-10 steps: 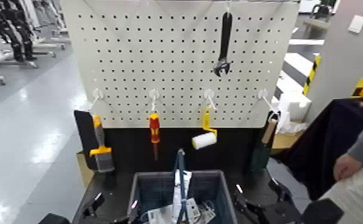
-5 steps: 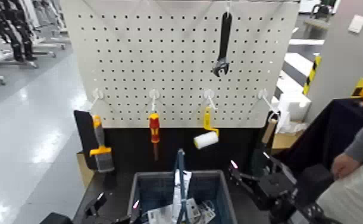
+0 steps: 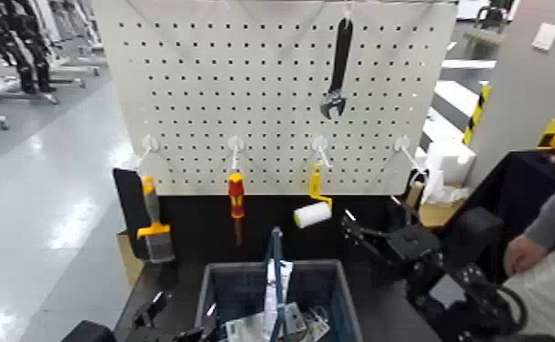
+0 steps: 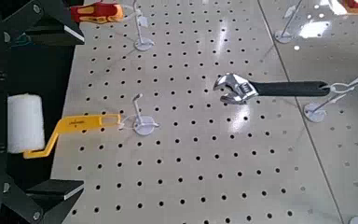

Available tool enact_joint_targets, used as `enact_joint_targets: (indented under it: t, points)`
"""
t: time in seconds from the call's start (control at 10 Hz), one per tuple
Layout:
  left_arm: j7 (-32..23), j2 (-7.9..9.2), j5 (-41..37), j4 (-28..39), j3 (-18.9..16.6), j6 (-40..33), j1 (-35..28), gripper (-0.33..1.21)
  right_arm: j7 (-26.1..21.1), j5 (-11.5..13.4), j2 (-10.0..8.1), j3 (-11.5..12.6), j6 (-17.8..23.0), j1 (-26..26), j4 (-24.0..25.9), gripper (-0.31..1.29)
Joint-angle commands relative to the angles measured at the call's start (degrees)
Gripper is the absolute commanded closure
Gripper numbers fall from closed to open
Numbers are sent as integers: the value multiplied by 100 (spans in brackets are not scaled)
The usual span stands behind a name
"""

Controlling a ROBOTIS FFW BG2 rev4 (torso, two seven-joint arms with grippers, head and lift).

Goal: Put the black wrench into the crate.

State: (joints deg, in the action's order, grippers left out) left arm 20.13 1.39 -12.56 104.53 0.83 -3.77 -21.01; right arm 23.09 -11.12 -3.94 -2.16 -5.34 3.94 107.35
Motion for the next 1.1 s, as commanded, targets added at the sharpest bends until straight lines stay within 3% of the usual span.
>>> enact_joint_targets:
  t: [0.1,0.5,1.1]
  points:
    - [-1,54,-36,-20,48,8,45,11,179,-57,24,-57,24,-500,-197,21]
    - [8,54,-45,-29,57,34,89,11,258,-75,24,-48,85,-1027,-259,21]
    - [26,89,-45,-82,119,69,177,11,539,-400,-37,-171,182,-1985,-707,21]
